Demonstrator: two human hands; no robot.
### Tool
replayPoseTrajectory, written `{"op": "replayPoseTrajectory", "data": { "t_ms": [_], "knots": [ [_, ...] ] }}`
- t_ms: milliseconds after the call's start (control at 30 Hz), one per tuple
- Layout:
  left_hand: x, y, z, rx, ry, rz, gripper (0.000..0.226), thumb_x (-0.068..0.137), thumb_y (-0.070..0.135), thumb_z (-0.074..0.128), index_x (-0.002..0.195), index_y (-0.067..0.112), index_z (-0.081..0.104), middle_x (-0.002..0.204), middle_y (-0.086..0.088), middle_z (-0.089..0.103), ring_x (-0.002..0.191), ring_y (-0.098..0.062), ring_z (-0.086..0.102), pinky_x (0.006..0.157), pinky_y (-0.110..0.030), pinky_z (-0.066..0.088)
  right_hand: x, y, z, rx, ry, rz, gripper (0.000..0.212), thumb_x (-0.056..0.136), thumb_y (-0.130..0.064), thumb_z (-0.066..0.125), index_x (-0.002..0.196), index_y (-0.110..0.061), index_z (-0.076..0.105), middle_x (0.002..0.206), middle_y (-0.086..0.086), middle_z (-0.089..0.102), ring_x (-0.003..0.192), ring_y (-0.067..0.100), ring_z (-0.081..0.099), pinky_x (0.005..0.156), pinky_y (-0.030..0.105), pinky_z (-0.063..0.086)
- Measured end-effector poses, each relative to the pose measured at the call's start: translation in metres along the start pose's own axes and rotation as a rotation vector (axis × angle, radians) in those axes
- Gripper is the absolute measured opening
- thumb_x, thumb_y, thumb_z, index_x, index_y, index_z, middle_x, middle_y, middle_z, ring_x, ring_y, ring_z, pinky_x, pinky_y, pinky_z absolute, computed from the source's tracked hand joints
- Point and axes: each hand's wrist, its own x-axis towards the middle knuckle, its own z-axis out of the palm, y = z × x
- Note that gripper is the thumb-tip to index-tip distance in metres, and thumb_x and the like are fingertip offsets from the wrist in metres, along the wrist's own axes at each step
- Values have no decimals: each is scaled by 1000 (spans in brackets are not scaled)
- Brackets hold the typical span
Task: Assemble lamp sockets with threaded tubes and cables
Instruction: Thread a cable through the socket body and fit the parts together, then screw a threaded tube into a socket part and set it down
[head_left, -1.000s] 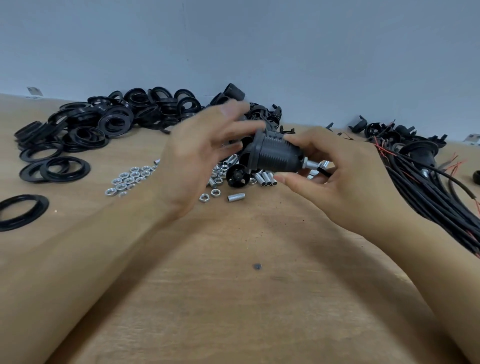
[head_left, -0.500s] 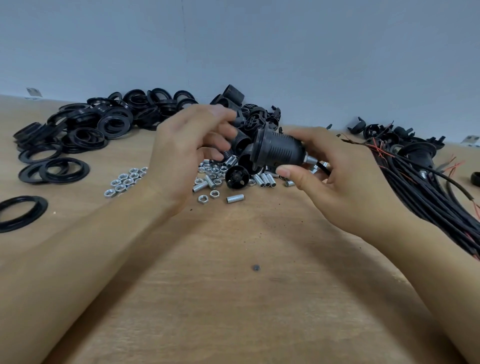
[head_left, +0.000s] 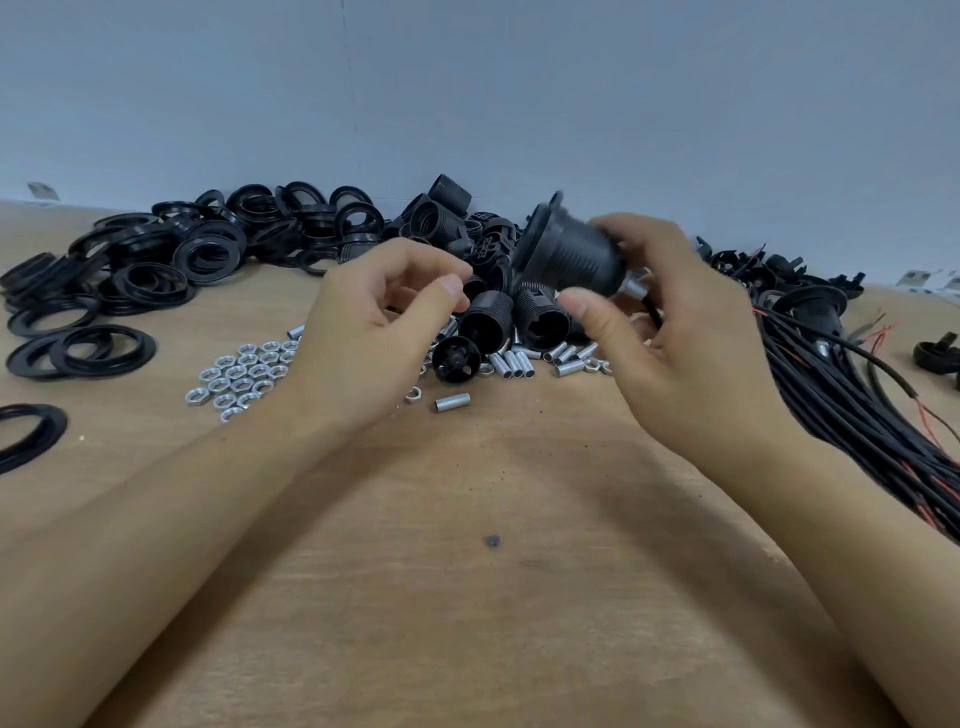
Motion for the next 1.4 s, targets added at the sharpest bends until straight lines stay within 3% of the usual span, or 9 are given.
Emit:
{"op": "replayPoseTrajectory", "data": {
  "t_ms": [333,433,567,700,767,867,967,1167,1400],
  "knots": [
    [-5,-4,2,284,-104,120,13,92,13,65,96,24,72,81,22,64,79,1,59,63,-13,46,8,15,-12,-56,142,267,34,93,-33,63,124,-23,55,91,-15,58,60,-2,58,51,5,40],
    [-5,-5,2,288,-114,120,13,93,15,65,96,26,71,81,24,65,81,2,60,65,-13,45,14,19,-23,-245,214,266,39,90,-37,66,124,-22,56,111,-2,60,83,3,52,76,16,39],
    [-5,-6,2,311,-123,149,14,92,13,66,95,26,71,80,23,65,80,4,59,63,-9,43,25,33,-58,-412,399,327,41,88,-33,63,124,-15,57,125,11,54,98,10,47,81,17,30],
    [-6,-6,3,308,-105,172,14,92,11,66,93,23,73,80,19,67,78,3,59,62,-8,43,19,52,-79,-726,77,717,43,91,-18,60,129,1,50,136,26,38,117,47,46,95,46,39],
    [-6,-7,3,299,-100,178,15,92,10,65,92,23,73,80,16,68,78,0,60,61,-9,44,15,51,-77,-837,-94,877,37,90,-15,60,121,3,51,130,28,38,114,47,46,85,45,38],
    [-5,-7,3,301,-98,191,15,92,9,65,92,22,73,80,12,69,78,-5,62,61,-11,44,15,40,-70,-912,-121,723,23,87,-15,60,102,1,56,117,29,45,109,45,45,86,45,38],
    [-5,-8,3,300,-109,188,15,92,10,65,92,23,73,80,12,69,79,-5,62,61,-9,43,19,18,-53,-688,-156,513,16,88,-19,55,95,-10,66,100,15,61,96,35,55,75,36,44],
    [-6,-8,3,306,-126,194,16,92,10,65,92,24,73,80,10,70,79,-8,62,61,-10,44,12,19,-48,-852,-701,678,14,90,-23,51,78,-15,52,81,7,53,85,34,57,83,41,52],
    [-6,-7,3,304,-140,200,17,92,10,65,92,26,72,79,13,69,79,-4,62,63,-9,43,17,23,-79,-872,-456,768,31,94,-11,49,65,-6,42,88,23,53,84,37,50,72,35,37]
  ]
}}
